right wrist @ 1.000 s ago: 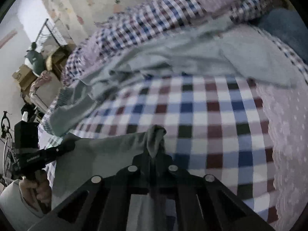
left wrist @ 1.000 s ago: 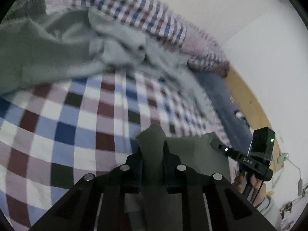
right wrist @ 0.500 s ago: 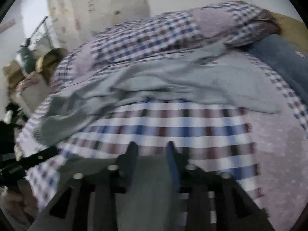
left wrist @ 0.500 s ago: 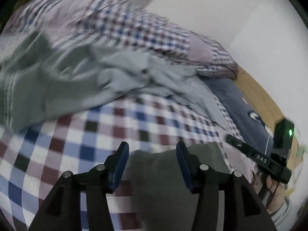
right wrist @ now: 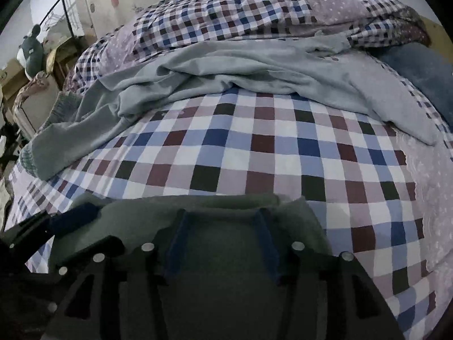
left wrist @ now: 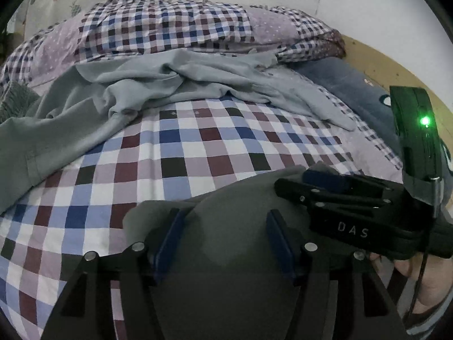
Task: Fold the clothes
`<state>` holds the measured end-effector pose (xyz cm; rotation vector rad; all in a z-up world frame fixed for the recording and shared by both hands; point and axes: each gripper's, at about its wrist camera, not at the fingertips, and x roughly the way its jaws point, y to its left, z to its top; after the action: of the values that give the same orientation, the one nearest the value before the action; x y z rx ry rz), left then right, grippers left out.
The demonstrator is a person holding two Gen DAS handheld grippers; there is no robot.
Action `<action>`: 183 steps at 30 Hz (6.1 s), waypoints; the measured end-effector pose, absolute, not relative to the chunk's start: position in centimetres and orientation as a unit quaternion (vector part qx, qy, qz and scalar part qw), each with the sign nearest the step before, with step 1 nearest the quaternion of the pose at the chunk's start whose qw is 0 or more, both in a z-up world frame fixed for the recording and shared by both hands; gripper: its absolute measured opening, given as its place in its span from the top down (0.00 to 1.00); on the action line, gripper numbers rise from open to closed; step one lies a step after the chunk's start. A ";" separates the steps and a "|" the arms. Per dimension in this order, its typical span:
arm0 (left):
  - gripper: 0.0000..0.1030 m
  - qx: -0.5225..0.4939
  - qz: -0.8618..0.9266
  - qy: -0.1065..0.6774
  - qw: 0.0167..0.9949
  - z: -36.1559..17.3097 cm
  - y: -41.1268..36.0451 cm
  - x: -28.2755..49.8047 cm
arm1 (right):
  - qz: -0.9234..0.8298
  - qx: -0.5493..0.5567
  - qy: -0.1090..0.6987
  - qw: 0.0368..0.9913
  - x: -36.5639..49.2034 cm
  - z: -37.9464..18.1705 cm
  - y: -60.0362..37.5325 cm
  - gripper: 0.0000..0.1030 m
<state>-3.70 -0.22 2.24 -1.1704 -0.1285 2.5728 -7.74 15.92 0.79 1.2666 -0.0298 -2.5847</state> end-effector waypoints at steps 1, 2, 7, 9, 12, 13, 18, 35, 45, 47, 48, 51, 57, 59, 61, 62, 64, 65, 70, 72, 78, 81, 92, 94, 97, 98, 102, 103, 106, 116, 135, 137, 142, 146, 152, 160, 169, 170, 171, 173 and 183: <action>0.36 -0.408 0.898 -0.046 0.156 2.3 -0.2 -3.7 | -0.892 0.432 -0.008 0.128 -7.5 1.0 15.9 0.45; 0.36 -0.407 0.899 -0.044 0.156 2.4 -0.2 -3.6 | -0.896 0.427 -0.005 0.123 -7.3 1.3 15.9 0.43; 0.33 -0.392 0.909 0.010 0.140 2.9 0.7 -2.2 | -0.906 0.407 0.036 0.112 -4.8 2.3 15.1 0.26; 0.28 -0.386 0.912 0.025 0.137 3.1 0.9 -1.3 | -0.906 0.406 0.047 0.111 -3.7 2.3 14.9 0.25; 0.26 -0.380 0.914 0.037 0.137 3.4 1.3 0.4 | -0.907 0.404 0.052 0.105 -1.7 2.3 14.8 0.25; 0.26 -0.378 0.915 0.041 0.137 3.4 1.4 1.0 | -0.908 0.402 0.052 0.103 -1.0 2.4 14.9 0.25; 0.25 -0.364 0.919 0.066 0.137 3.7 2.3 4.8 | -0.913 0.394 0.055 0.092 3.2 2.4 15.4 0.25; 0.22 -0.393 0.906 0.045 0.148 2.6 2.4 18.9 | -0.911 0.402 0.070 0.068 17.4 1.5 16.2 0.23; 0.22 -0.448 0.878 0.037 0.167 1.6 2.5 22.6 | -0.892 0.448 0.033 0.060 21.5 1.4 17.5 0.23; 0.22 -0.458 0.871 0.030 0.177 1.5 2.2 23.1 | -0.885 0.460 0.037 0.062 22.2 1.4 17.6 0.23; 0.22 -0.465 0.866 0.018 0.184 1.6 1.7 23.2 | -0.881 0.467 0.039 0.063 22.6 1.3 17.6 0.23; 0.22 -0.480 0.854 -0.024 0.200 1.9 0.1 23.7 | -0.871 0.485 0.039 0.072 23.9 1.5 17.8 0.23; 0.22 -0.449 0.850 -0.167 0.219 4.8 -5.9 22.9 | -0.892 0.444 0.021 0.084 25.6 4.2 18.3 0.23; 0.22 -0.430 0.847 -0.216 0.224 5.7 -8.2 21.6 | -0.902 0.422 0.016 0.086 25.8 5.0 18.2 0.23; 0.22 -0.416 0.839 -0.261 0.235 6.1 -10.2 19.7 | -0.910 0.405 0.011 0.091 25.9 5.5 18.0 0.23; 0.22 -0.412 0.831 -0.282 0.244 6.1 -11.1 18.6 | -0.912 0.399 0.009 0.095 25.9 5.5 17.8 0.23; 0.22 -0.413 0.821 -0.301 0.253 5.8 -12.4 16.1 | -0.914 0.394 0.008 0.100 25.7 5.4 17.4 0.23; 0.22 -0.415 0.820 -0.302 0.254 5.7 -12.8 15.0 | -0.914 0.392 0.008 0.102 25.5 5.3 17.3 0.23; 0.22 -0.433 0.811 -0.301 0.254 4.7 -13.8 9.0 | -0.913 0.392 0.010 0.111 24.8 4.9 16.2 0.23; 0.22 -0.444 0.812 -0.286 0.249 4.3 -13.6 6.7 | -0.913 0.392 0.014 0.113 24.5 4.6 16.0 0.23; 0.22 -0.478 0.788 -0.262 0.287 3.1 -12.6 0.5 | -0.911 0.395 0.033 0.113 23.6 4.0 15.1 0.23; 0.22 -0.490 0.767 -0.267 0.316 2.7 -11.6 -1.3 | -0.909 0.399 0.041 0.112 23.3 3.6 14.9 0.23; 0.22 -0.527 0.710 -0.279 0.374 0.7 -9.4 -7.7 | -0.908 0.396 0.059 0.124 23.6 3.2 14.2 0.23; 0.22 -0.529 0.698 -0.289 0.385 0.4 -9.4 -8.4 | -0.908 0.395 0.064 0.124 23.6 3.2 14.1 0.23; 0.22 -0.529 0.689 -0.303 0.393 0.2 -9.8 -8.3 | -0.910 0.388 0.070 0.126 23.8 3.5 13.7 0.23; 0.22 -0.530 0.685 -0.304 0.396 0.2 -9.9 -7.9 | -0.911 0.385 0.072 0.127 23.8 3.6 13.6 0.23; 0.23 -0.532 0.681 -0.295 0.407 0.8 -9.8 -6.5 | -0.911 0.384 0.068 0.135 23.7 3.6 13.2 0.23; 0.23 -0.532 0.680 -0.297 0.408 0.8 -9.5 -6.7 | -0.911 0.384 0.069 0.137 23.6 3.6 13.0 0.23; 0.23 -0.532 0.679 -0.295 0.411 0.5 -8.1 -7.4 | -0.911 0.379 0.075 0.143 23.7 3.9 12.4 0.23; 0.79 -0.515 0.682 -0.331 0.401 0.4 -8.8 -7.7 | -0.921 0.356 0.102 0.123 23.7 5.4 9.4 0.23; 0.86 -0.449 0.742 -0.247 0.433 14.8 -5.6 -0.6 | -0.929 0.242 0.269 -0.083 20.8 2.2 -5.1 0.19; 0.86 -0.448 0.742 -0.254 0.430 14.8 -6.0 -0.5 | -0.921 0.253 0.275 -0.113 20.5 1.8 -4.6 0.19; 0.86 -0.450 0.744 -0.272 0.412 14.4 -6.7 -0.8 | -0.894 0.290 0.316 -0.128 20.9 -0.6 -3.9 0.20; 0.86 -0.454 0.745 -0.290 0.393 13.7 -7.6 -1.1 | -0.890 0.293 0.327 -0.122 20.8 -0.6 -3.7 0.47; 0.87 -0.461 0.747 -0.320 0.358 12.9 -9.2 -1.0 | -0.894 0.302 0.320 -0.089 21.5 1.1 -2.2 0.81; 0.87 -0.442 0.746 -0.373 0.329 13.0 -13.9 2.1 | -0.913 0.308 0.267 0.027 24.9 7.9 1.7 0.89; 0.87 -0.380 0.760 -0.464 0.249 14.3 -25.4 11.3 | -0.905 0.277 0.273 0.169 27.9 15.0 0.1 0.91; 0.87 -0.371 0.768 -0.466 0.235 14.8 -26.9 12.3 | -0.902 0.272 0.272 0.194 27.9 15.7 -0.9 0.91; 0.87 -0.360 0.777 -0.467 0.220 15.4 -28.5 13.3 | -0.900 0.263 0.272 0.216 27.9 16.1 -1.7 0.91; 0.87 -0.339 0.795 -0.466 0.189 16.8 -31.7 15.2 | -0.892 0.242 0.280 0.262 27.7 16.8 -4.1 0.92; 0.87 -0.273 0.849 -0.448 0.063 22.8 -46.8 19.2 | -0.855 0.186 0.261 0.408 22.4 21.4 -16.8 0.92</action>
<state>19.20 -46.76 22.78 -0.8256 -1.3537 2.5654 22.36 -16.76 21.41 0.4689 0.6588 -2.1550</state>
